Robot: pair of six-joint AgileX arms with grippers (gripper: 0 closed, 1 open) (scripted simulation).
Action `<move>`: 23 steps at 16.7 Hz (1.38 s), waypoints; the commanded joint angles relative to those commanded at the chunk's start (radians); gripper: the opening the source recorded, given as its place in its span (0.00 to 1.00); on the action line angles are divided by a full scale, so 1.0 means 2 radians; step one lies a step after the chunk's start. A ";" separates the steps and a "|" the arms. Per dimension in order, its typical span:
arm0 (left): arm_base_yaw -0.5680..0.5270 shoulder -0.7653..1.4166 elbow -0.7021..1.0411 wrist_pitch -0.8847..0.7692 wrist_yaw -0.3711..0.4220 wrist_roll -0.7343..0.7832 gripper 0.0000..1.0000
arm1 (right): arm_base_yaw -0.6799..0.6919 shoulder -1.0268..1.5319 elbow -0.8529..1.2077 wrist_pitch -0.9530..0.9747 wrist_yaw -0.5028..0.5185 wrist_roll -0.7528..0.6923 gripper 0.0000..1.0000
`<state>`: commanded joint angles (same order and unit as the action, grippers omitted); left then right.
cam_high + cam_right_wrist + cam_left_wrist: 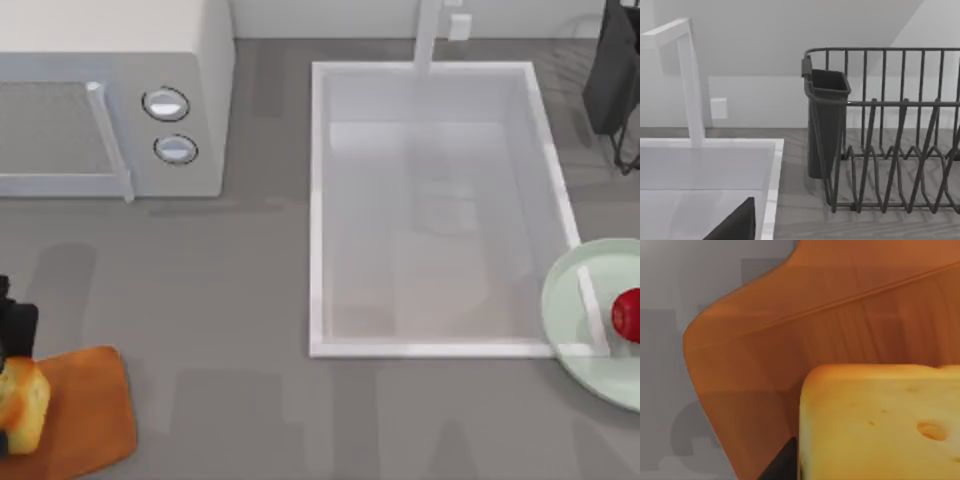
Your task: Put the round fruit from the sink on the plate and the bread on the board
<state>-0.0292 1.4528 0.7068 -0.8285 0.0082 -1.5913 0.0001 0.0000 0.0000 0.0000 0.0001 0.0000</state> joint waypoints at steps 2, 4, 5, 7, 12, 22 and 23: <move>0.000 0.000 0.000 0.000 0.000 0.000 0.68 | 0.000 0.000 0.000 0.000 0.000 0.000 1.00; 0.000 0.000 0.000 0.000 0.000 0.000 0.83 | 0.000 0.000 0.000 0.000 0.000 0.000 1.00; 0.000 0.000 0.000 0.000 0.000 0.000 0.90 | 0.000 0.000 0.000 0.000 0.000 0.000 1.00; 0.000 0.000 0.000 0.000 0.000 0.000 1.00 | 0.000 0.000 0.000 0.000 0.000 0.000 1.00; 0.000 0.000 0.000 0.000 0.000 0.000 1.00 | 0.000 0.000 0.000 0.000 0.000 0.000 1.00; 0.002 -0.095 -0.043 0.061 -0.001 0.097 1.00 | 0.000 0.000 0.000 0.000 0.000 0.000 1.00; 0.003 -0.126 -0.058 0.078 -0.001 0.130 1.00 | 0.000 0.000 0.000 0.000 0.000 0.000 1.00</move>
<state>-0.0234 1.2005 0.5913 -0.6725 0.0058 -1.3304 0.0001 0.0000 0.0000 0.0000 0.0001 0.0000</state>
